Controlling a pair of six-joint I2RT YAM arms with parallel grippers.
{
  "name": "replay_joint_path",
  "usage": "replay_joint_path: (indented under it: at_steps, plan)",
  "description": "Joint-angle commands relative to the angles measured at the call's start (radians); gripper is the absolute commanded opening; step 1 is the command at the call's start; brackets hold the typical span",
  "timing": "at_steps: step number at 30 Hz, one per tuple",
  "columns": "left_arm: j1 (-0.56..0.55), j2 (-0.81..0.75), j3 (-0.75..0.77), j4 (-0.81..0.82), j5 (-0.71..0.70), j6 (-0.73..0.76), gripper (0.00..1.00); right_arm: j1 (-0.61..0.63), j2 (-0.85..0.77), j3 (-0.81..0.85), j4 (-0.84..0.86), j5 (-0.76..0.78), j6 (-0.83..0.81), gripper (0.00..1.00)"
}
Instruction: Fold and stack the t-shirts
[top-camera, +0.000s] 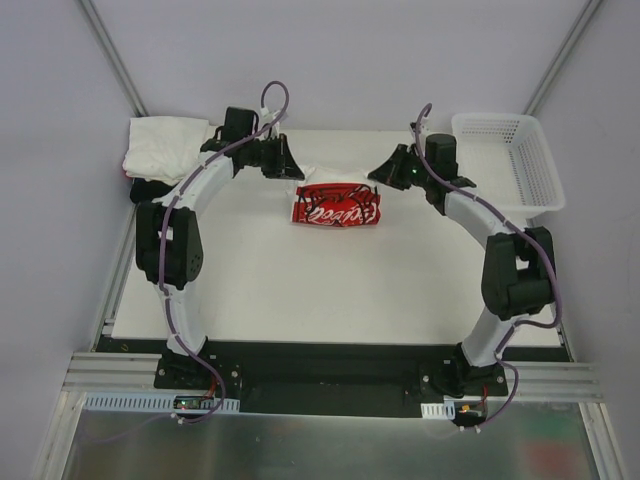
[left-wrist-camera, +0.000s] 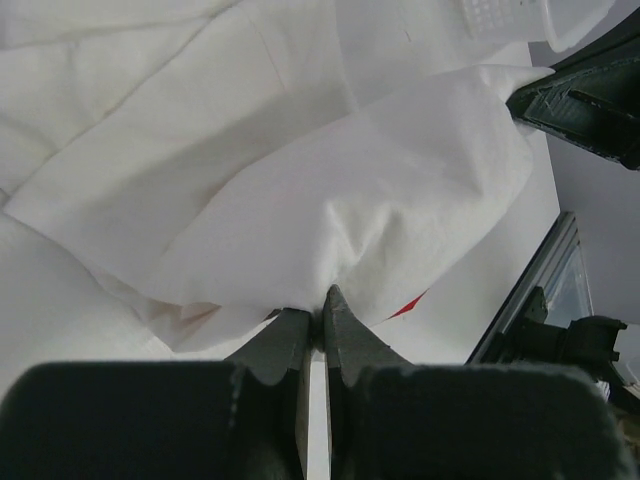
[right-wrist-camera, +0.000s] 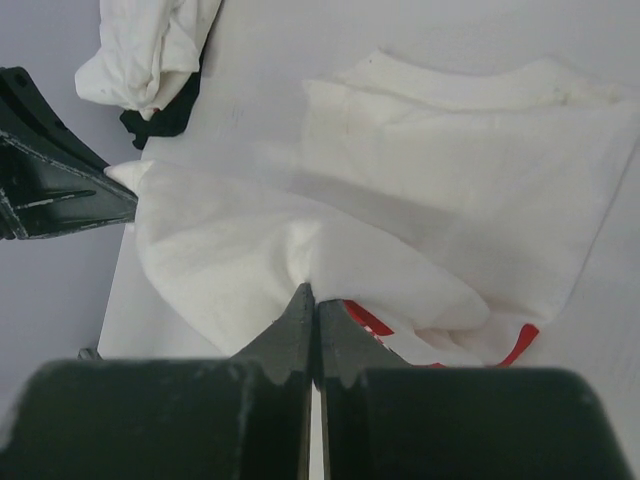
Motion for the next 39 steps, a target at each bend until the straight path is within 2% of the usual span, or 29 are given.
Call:
replay_joint_path:
  at_steps: [1,19,26,27,28,31,32,33,34,36,39]
  plan:
    - [0.038,0.035,0.106,0.002,0.048,-0.02,0.0,-0.026,0.077,0.137,0.001,-0.021,0.009,0.01]
    - [0.125,0.262,0.397,-0.02,0.098,-0.086,0.0,-0.079,0.428,0.638,-0.141,-0.075,0.052,0.01]
    - [0.15,0.418,0.589,-0.02,0.121,-0.146,0.02,-0.093,0.54,0.767,-0.15,-0.087,0.09,0.01]
    - [0.15,0.46,0.614,-0.02,0.127,-0.157,0.05,-0.096,0.55,0.773,-0.15,-0.089,0.092,0.01]
    - [0.15,0.481,0.637,-0.02,0.136,-0.173,0.2,-0.096,0.569,0.782,-0.15,-0.093,0.093,0.01]
    - [0.15,0.549,0.703,-0.006,0.153,-0.206,0.52,-0.099,0.6,0.798,-0.183,-0.104,0.099,0.02]
    - [0.15,0.56,0.71,0.0,0.156,-0.212,0.68,-0.099,0.603,0.796,-0.183,-0.106,0.102,0.04]
    - [0.15,0.572,0.709,0.006,0.16,-0.219,0.74,-0.101,0.605,0.783,-0.181,-0.106,0.103,0.07]
    - [0.15,0.575,0.706,0.012,0.163,-0.224,0.79,-0.099,0.605,0.775,-0.18,-0.104,0.106,0.19]
    - [0.15,0.57,0.689,0.023,0.157,-0.227,0.88,-0.101,0.603,0.76,-0.163,-0.104,0.107,0.3]
    - [0.15,0.544,0.66,0.029,0.163,-0.215,0.89,-0.107,0.599,0.738,-0.161,-0.095,0.109,0.46]
